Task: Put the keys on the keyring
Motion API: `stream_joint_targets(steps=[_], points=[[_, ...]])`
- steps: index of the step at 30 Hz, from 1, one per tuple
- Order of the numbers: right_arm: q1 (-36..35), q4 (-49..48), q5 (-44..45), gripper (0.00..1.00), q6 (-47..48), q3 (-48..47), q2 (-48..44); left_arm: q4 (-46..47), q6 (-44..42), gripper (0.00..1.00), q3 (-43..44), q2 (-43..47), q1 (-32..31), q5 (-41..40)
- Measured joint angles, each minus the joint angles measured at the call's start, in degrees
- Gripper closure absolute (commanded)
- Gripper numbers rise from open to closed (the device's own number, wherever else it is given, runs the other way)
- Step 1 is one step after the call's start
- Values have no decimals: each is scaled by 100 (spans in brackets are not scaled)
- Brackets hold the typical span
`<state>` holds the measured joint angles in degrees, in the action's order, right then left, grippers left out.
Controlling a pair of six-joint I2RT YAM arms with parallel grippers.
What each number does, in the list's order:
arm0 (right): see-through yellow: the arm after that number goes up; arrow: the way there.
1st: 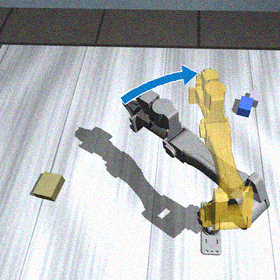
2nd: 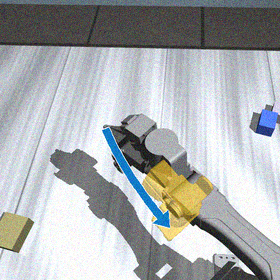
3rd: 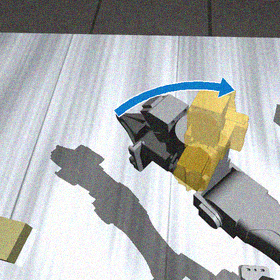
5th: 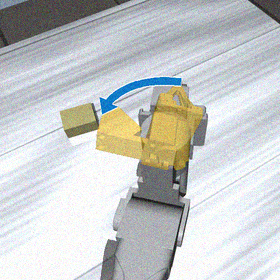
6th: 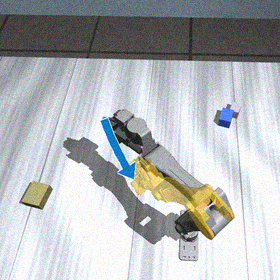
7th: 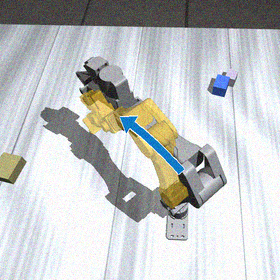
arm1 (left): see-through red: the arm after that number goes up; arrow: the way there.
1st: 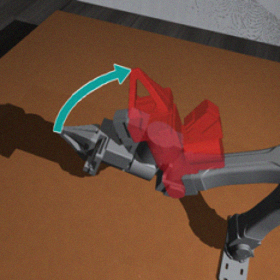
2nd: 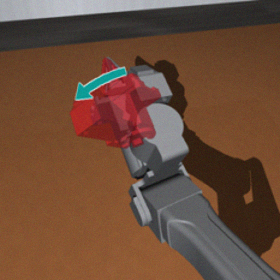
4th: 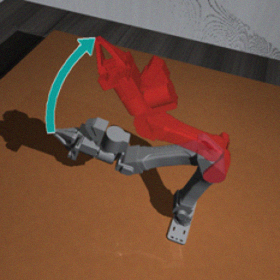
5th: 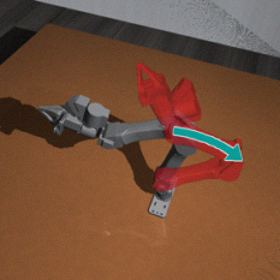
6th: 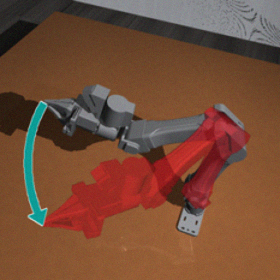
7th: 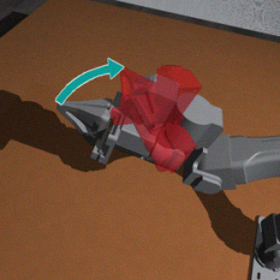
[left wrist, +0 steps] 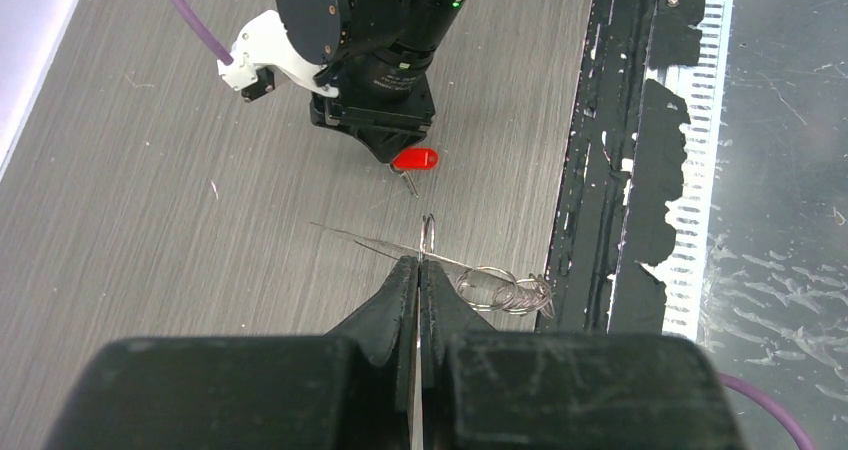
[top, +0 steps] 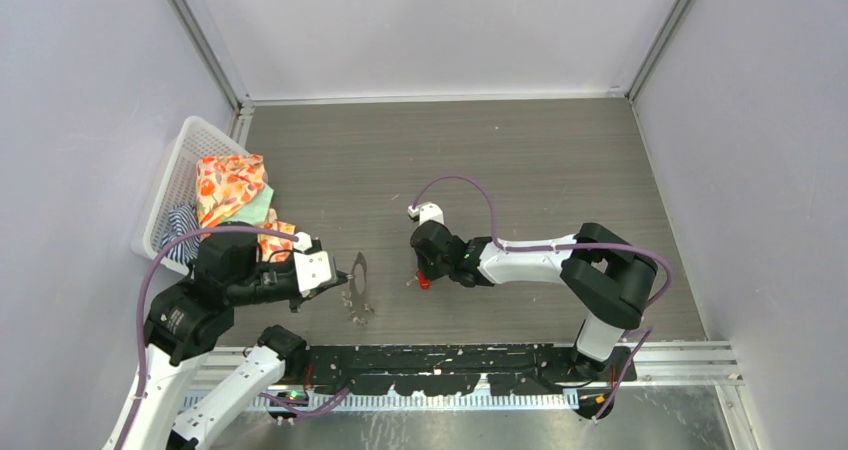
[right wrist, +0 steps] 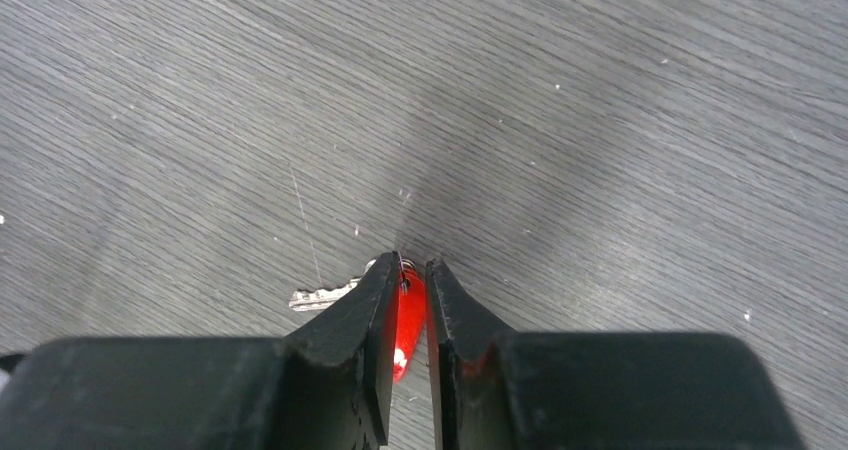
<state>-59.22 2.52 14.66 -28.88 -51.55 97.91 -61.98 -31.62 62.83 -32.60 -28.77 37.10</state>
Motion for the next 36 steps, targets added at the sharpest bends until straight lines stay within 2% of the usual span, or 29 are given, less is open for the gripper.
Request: stream_joint_targets(steps=[9, 17, 19, 22, 28, 32, 36], points=[[2, -210, -170, 88, -22, 0, 39, -2, 0, 100, 0, 2, 0, -7], [22, -160, -192, 84, -39, 0, 103, 0, -2, 100, 0, 37, 0, -33], [22, -133, -192, 86, -39, 0, 103, 0, -2, 100, 0, 39, 0, -48], [22, -129, -201, 98, -42, 0, 103, 0, -2, 100, 0, 39, 0, -55], [22, -166, -310, 99, -33, 20, 70, 7, 24, 100, -7, 39, 0, -90], [28, -223, -564, 99, 61, 275, -393, 120, 197, 100, -122, 35, 0, -269], [26, -308, -1224, 99, 243, 643, -1462, 223, 474, 100, -326, -15, 0, -498]])
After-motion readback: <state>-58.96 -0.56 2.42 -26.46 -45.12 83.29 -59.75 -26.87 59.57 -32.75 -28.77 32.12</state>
